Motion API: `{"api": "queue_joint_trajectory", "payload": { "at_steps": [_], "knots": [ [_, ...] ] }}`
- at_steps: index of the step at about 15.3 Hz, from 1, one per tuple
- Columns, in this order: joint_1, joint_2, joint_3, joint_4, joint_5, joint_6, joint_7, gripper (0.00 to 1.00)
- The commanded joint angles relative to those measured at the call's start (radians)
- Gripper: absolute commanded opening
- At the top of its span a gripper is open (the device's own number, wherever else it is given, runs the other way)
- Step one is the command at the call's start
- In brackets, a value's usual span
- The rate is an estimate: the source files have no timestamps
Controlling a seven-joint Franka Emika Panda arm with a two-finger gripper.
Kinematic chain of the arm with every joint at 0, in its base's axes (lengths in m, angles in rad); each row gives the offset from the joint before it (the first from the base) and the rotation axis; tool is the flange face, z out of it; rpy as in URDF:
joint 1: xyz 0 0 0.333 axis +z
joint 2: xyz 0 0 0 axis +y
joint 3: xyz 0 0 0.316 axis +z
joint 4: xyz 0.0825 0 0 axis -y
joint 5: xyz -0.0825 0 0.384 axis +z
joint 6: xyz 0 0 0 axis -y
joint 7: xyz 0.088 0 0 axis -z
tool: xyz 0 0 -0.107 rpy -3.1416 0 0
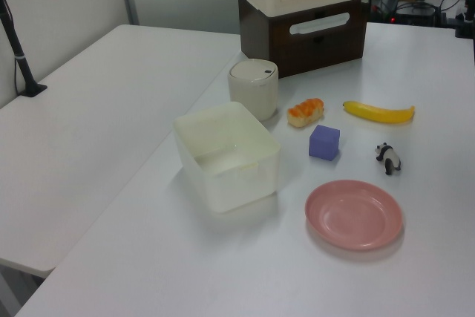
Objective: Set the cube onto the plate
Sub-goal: 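Move the open gripper down over the purple cube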
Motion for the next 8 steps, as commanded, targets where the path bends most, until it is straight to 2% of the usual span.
{"api": "queue_joint_trajectory", "payload": {
  "at_steps": [1, 8],
  "knots": [
    [0.014, -0.008, 0.003, -0.009, -0.018, -0.039, -0.004, 1.00],
    [0.024, 0.000, 0.011, -0.022, -0.005, -0.025, -0.006, 1.00]
  ]
}}
